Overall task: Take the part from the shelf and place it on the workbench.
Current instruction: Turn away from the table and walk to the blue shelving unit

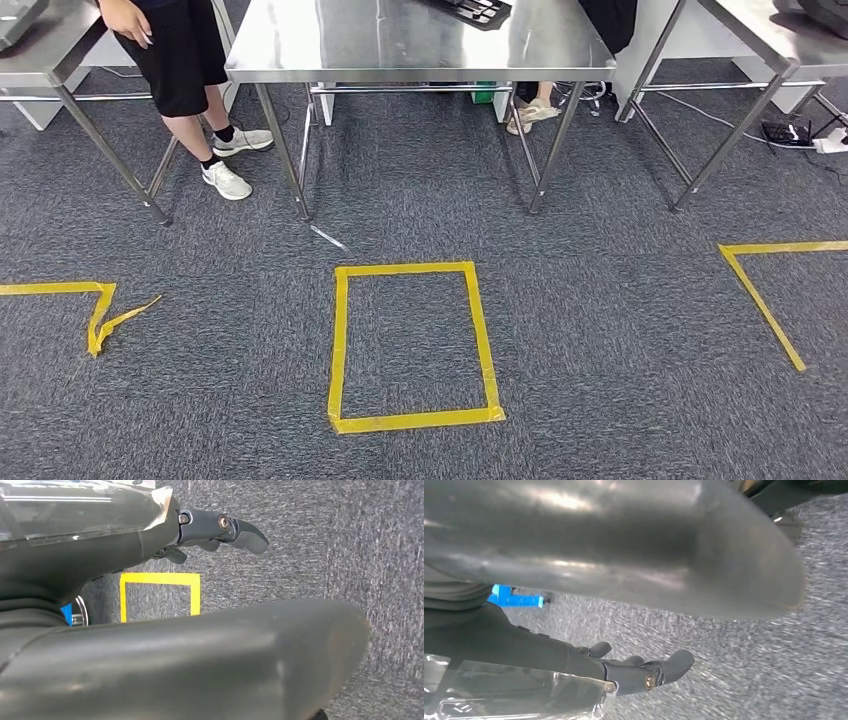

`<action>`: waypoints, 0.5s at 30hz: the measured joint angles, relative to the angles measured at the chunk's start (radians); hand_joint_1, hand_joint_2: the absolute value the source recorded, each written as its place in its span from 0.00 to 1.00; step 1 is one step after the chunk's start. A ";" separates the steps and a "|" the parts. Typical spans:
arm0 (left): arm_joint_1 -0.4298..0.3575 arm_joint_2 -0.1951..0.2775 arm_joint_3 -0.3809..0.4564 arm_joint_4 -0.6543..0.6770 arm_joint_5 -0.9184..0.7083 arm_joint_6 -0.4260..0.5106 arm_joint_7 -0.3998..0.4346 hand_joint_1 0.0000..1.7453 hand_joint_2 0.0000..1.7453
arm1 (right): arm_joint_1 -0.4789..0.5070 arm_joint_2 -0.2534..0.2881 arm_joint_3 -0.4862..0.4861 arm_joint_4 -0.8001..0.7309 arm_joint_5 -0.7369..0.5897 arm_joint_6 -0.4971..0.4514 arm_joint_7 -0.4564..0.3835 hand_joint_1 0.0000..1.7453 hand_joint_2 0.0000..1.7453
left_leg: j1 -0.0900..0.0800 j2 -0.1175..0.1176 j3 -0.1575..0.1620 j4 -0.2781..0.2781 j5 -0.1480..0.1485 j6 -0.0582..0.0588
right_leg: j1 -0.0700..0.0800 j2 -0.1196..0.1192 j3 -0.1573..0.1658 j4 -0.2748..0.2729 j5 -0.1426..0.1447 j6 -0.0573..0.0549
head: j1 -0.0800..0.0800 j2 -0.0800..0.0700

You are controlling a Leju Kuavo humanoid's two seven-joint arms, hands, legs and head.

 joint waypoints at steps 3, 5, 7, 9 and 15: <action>-0.001 -0.001 -0.002 -0.001 -0.002 0.000 -0.002 0.00 0.00 | -0.005 0.000 0.000 0.000 0.000 -0.001 0.000 0.00 0.00 | -0.007 0.026 0.002 0.006 0.004 -0.014 | 0.004 -0.046 0.097 -0.171 0.035 -0.003 | -0.003 0.000; -0.002 -0.001 -0.003 -0.001 -0.002 0.000 -0.003 0.00 0.00 | -0.004 0.000 0.000 0.001 0.000 -0.002 0.001 0.00 0.00 | -0.009 0.041 0.003 0.007 0.007 -0.024 | 0.009 -0.034 0.091 -0.179 0.039 -0.020 | -0.007 0.000; -0.004 -0.001 -0.004 -0.001 -0.002 0.000 -0.004 0.00 0.00 | -0.001 0.001 0.000 0.002 0.000 -0.002 0.002 0.00 0.00 | -0.003 0.021 -0.003 0.020 -0.005 -0.037 | 0.001 -0.016 0.087 -0.180 0.046 -0.036 | -0.008 0.000; -0.003 -0.001 -0.004 -0.001 -0.002 0.000 -0.006 0.00 0.00 | -0.002 0.001 0.000 0.002 0.000 -0.002 0.003 0.00 0.00 | 0.002 -0.036 -0.038 0.100 -0.062 -0.047 | -0.005 0.003 0.083 -0.182 0.057 -0.055 | -0.010 0.000; 0.004 -0.001 -0.004 -0.001 -0.007 -0.003 -0.006 0.00 0.00 | 0.001 0.002 0.000 0.003 -0.002 -0.003 0.006 0.00 0.00 | 0.006 -0.087 -0.082 0.220 -0.083 -0.045 | 0.001 0.074 0.063 -0.174 0.072 -0.064 | -0.012 0.000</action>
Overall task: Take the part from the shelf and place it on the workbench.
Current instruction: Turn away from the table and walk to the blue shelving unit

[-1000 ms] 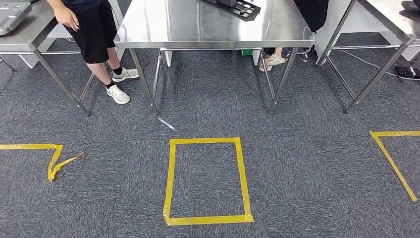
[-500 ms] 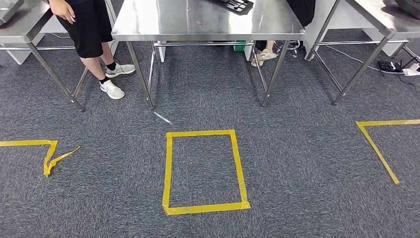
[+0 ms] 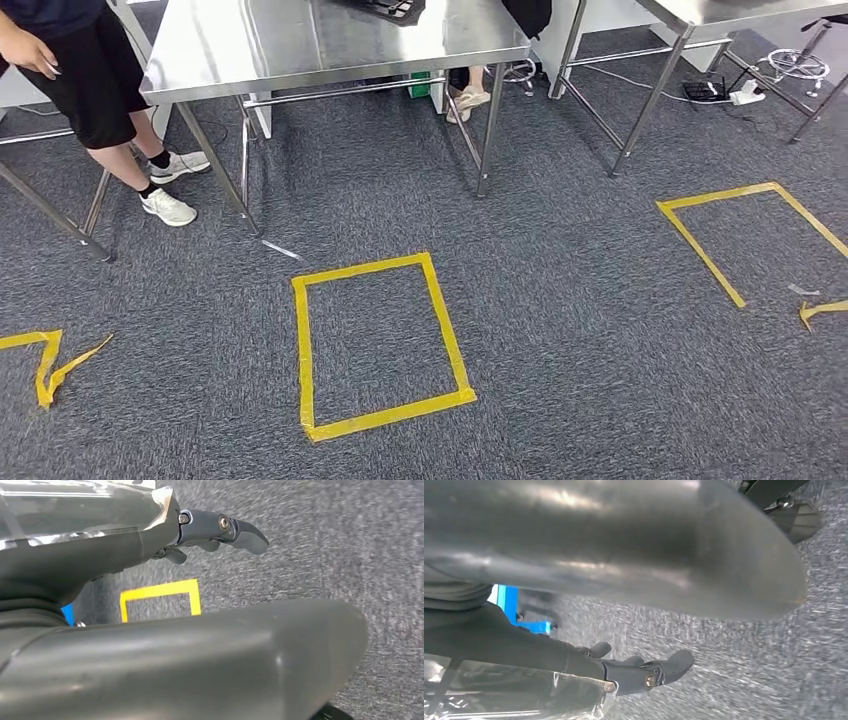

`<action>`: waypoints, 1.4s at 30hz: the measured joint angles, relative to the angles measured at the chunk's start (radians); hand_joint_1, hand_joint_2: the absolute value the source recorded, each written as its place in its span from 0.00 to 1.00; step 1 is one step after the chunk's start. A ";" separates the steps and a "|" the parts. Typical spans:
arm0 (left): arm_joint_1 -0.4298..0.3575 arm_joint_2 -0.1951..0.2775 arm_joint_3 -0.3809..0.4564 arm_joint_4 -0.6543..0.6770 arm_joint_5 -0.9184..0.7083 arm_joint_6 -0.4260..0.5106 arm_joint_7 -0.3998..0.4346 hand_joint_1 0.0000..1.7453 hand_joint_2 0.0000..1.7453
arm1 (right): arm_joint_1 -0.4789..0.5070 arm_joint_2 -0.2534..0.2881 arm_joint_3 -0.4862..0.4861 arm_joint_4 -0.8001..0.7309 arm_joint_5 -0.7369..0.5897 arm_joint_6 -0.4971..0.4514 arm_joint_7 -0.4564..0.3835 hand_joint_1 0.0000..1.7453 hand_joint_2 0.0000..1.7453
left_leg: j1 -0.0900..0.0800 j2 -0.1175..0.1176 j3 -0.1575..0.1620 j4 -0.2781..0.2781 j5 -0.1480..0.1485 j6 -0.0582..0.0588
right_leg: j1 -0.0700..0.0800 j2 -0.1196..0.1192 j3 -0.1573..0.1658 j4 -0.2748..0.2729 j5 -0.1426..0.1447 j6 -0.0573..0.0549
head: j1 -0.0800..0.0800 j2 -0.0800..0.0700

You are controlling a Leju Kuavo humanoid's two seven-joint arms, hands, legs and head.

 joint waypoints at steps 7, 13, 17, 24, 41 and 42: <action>-0.001 0.001 0.000 0.000 -0.004 0.000 0.001 0.00 0.00 | -0.002 0.001 0.000 0.001 -0.002 -0.003 0.001 0.00 0.00 | 0.002 -0.051 0.079 -0.193 0.070 0.025 | 0.002 0.058 -0.049 0.022 0.010 0.038 | 0.002 0.000; 0.002 0.000 -0.001 0.000 -0.005 -0.003 0.001 0.00 0.00 | -0.003 0.004 0.000 0.002 -0.015 -0.005 0.002 0.00 0.00 | 0.001 0.046 0.069 -0.200 0.079 0.041 | 0.002 -0.042 -0.176 0.304 -0.117 0.039 | 0.012 0.000; 0.000 0.000 -0.001 0.000 -0.004 -0.005 0.001 0.00 0.00 | 0.001 0.002 0.000 0.002 -0.015 -0.007 0.002 0.00 0.00 | -0.002 0.092 0.073 -0.198 0.075 0.034 | 0.000 -0.100 -0.045 0.092 -0.044 0.065 | 0.013 0.000; -0.007 -0.001 0.000 0.000 0.009 0.003 0.003 0.00 0.00 | -0.002 0.004 0.000 0.002 -0.007 -0.002 0.002 0.00 0.00 | -0.003 0.077 0.064 -0.144 0.025 -0.005 | -0.008 -0.079 -0.008 0.013 -0.011 0.019 | 0.005 0.000; -0.001 -0.007 0.001 0.000 0.006 0.009 0.009 0.00 0.00 | -0.010 0.010 0.000 0.003 -0.008 0.013 0.012 0.00 0.00 | 0.005 0.008 0.049 -0.181 0.080 0.041 | -0.002 -0.025 -0.126 0.191 -0.080 0.042 | 0.014 0.000; 0.000 -0.008 0.001 0.000 0.005 0.008 0.009 0.00 0.00 | -0.010 0.010 0.000 0.003 -0.010 0.013 0.012 0.00 0.00 | 0.004 0.024 0.048 -0.181 0.080 0.043 | -0.003 -0.035 -0.158 0.257 -0.106 0.042 | 0.016 0.000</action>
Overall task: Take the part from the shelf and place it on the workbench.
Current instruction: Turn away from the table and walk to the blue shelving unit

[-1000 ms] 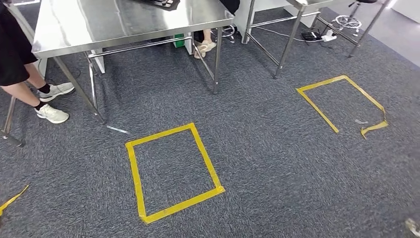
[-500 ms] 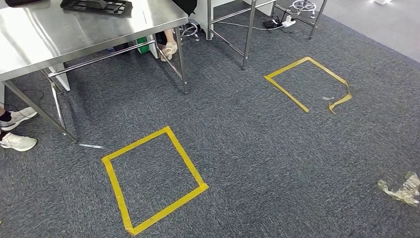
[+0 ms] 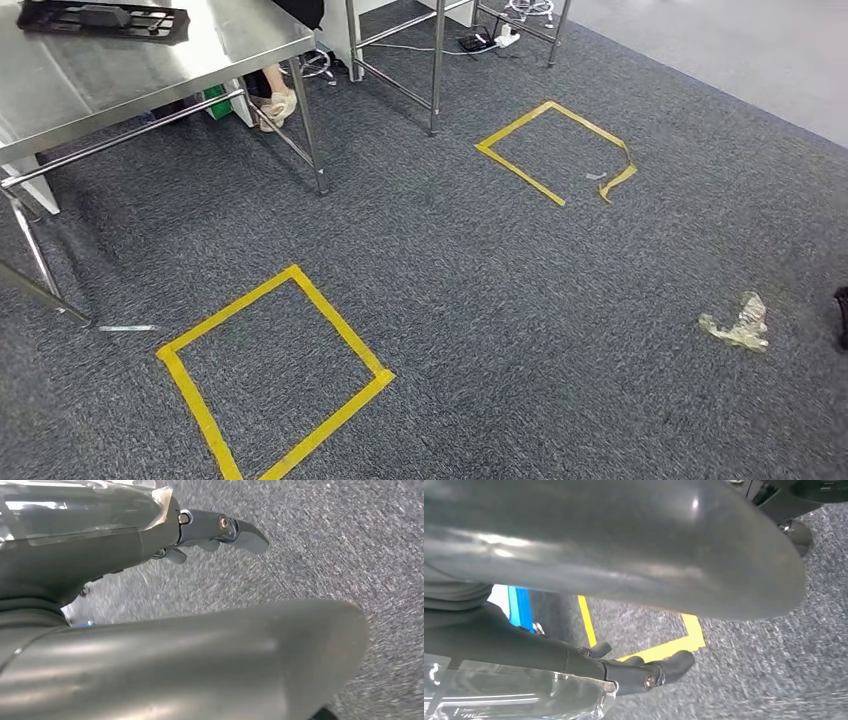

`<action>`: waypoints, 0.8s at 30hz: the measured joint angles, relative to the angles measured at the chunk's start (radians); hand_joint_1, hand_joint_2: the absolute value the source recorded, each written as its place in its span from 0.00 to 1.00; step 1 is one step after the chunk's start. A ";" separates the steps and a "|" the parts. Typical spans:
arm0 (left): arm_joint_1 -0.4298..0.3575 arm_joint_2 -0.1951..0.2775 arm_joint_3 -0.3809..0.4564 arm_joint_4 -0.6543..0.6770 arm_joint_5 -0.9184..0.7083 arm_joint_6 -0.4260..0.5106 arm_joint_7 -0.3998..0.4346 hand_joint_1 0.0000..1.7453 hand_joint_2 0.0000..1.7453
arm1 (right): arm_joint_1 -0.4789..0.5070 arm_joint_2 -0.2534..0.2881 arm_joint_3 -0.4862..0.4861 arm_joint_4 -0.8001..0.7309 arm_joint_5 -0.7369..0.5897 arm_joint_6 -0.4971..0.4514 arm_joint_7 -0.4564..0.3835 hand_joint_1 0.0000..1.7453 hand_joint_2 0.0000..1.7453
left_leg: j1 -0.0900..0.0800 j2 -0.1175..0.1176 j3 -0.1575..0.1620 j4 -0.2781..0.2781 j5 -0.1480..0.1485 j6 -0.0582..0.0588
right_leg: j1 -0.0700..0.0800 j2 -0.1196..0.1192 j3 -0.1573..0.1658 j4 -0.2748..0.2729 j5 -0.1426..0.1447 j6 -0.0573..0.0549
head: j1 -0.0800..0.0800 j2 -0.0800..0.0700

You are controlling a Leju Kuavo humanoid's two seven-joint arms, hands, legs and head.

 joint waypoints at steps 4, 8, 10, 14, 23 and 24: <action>0.000 -0.001 0.000 0.000 -0.003 -0.007 -0.002 0.00 0.00 | 0.008 -0.002 0.000 0.000 -0.005 -0.002 -0.004 0.00 0.00 | 0.001 0.051 0.001 0.001 -0.002 -0.004 | -0.006 -0.028 0.036 -0.046 0.027 0.028 | 0.001 0.000; -0.002 -0.001 0.000 0.000 -0.006 -0.011 -0.003 0.00 0.00 | 0.004 -0.001 0.000 0.000 -0.005 -0.003 -0.008 0.00 0.00 | -0.008 0.089 0.014 0.001 -0.011 -0.025 | 0.003 -0.091 0.132 -0.226 0.086 0.017 | -0.002 0.000; -0.006 -0.001 0.000 0.000 -0.006 -0.013 -0.003 0.00 0.00 | 0.006 -0.002 0.000 0.000 -0.005 -0.003 -0.009 0.00 0.00 | -0.005 0.102 0.022 -0.003 -0.014 -0.040 | 0.004 -0.070 0.132 -0.228 0.092 -0.001 | -0.006 0.000; -0.006 -0.001 -0.001 0.000 -0.005 -0.014 -0.005 0.00 0.00 | 0.004 0.000 -0.001 0.000 -0.005 -0.003 -0.009 0.00 0.00 | 0.002 0.014 -0.032 0.132 -0.104 -0.054 | -0.009 -0.027 0.135 -0.235 0.103 -0.030 | -0.014 0.000; 0.001 0.000 0.000 0.000 0.004 -0.009 -0.005 0.00 0.00 | 0.000 0.003 -0.001 0.000 -0.005 0.000 -0.008 0.00 0.00 | 0.013 -0.090 -0.007 0.022 -0.010 -0.049 | 0.000 0.087 0.120 -0.218 0.103 -0.018 | -0.015 0.000; 0.001 0.001 0.000 0.000 0.004 -0.009 -0.005 0.00 0.00 | 0.000 0.003 -0.001 0.000 -0.005 0.000 -0.008 0.00 0.00 | 0.009 -0.085 -0.006 0.018 -0.011 -0.043 | 0.001 0.097 0.113 -0.219 0.105 -0.010 | -0.014 0.000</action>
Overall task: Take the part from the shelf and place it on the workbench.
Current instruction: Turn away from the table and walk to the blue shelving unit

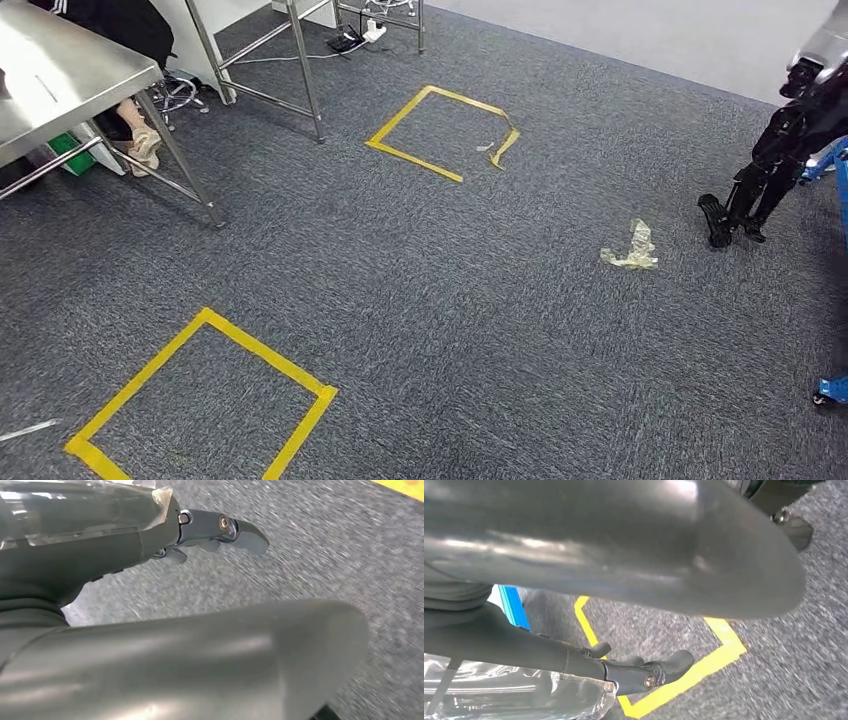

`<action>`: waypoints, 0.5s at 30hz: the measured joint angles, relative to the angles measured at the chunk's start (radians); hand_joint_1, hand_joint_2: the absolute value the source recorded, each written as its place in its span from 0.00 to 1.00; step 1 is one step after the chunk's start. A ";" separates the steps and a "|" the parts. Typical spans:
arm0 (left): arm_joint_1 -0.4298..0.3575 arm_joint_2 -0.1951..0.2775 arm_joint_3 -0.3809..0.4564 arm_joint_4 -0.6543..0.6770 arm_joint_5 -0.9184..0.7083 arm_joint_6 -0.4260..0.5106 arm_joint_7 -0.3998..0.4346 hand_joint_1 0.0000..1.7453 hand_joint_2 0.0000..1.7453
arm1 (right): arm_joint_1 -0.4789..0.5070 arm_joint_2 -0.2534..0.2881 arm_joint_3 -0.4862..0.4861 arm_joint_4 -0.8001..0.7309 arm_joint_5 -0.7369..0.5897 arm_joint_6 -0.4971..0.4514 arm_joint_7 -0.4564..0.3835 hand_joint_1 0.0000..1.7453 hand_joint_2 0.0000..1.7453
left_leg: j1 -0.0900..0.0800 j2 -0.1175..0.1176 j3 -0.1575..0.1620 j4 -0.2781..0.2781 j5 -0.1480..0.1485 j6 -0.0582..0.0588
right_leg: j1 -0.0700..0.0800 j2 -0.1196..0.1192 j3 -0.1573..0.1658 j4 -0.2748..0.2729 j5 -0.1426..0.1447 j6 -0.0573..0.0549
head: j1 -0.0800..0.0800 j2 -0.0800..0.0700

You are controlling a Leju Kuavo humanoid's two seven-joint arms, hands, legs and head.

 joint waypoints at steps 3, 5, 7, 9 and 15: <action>-0.002 -0.002 0.000 0.000 0.000 0.000 0.004 0.00 0.00 | 0.003 -0.001 0.000 0.000 0.000 0.000 0.000 0.00 0.00 | -0.003 0.035 0.004 -0.011 0.010 0.027 | -0.004 -0.022 -0.022 0.021 -0.008 0.016 | 0.003 0.000; -0.002 -0.002 0.000 0.000 0.001 0.001 0.009 0.00 0.00 | -0.002 -0.001 0.000 0.000 0.000 0.000 0.000 0.00 0.00 | -0.004 0.063 0.005 -0.016 0.013 0.039 | -0.004 -0.077 -0.071 0.118 -0.055 0.013 | 0.010 0.000; 0.000 -0.003 0.000 0.000 0.002 0.001 0.012 0.00 0.00 | -0.006 0.000 0.000 0.000 0.001 0.000 0.001 0.00 0.00 | -0.006 0.094 0.002 -0.016 0.012 0.042 | -0.004 -0.099 -0.134 0.247 -0.106 0.014 | 0.014 0.000; 0.000 -0.003 0.000 0.000 0.003 0.004 0.012 0.00 0.00 | -0.006 0.000 0.000 0.000 0.002 0.000 0.004 0.00 0.00 | -0.006 0.121 0.002 -0.016 0.011 0.041 | -0.008 -0.108 -0.140 0.269 -0.106 0.027 | 0.014 0.000; -0.002 -0.006 0.000 0.000 -0.002 0.021 0.013 0.00 0.00 | -0.013 0.000 0.000 0.000 0.005 0.003 0.010 0.00 0.00 | -0.013 0.181 0.020 -0.017 0.000 0.008 | 0.000 -0.181 0.009 0.001 -0.011 0.024 | 0.010 0.000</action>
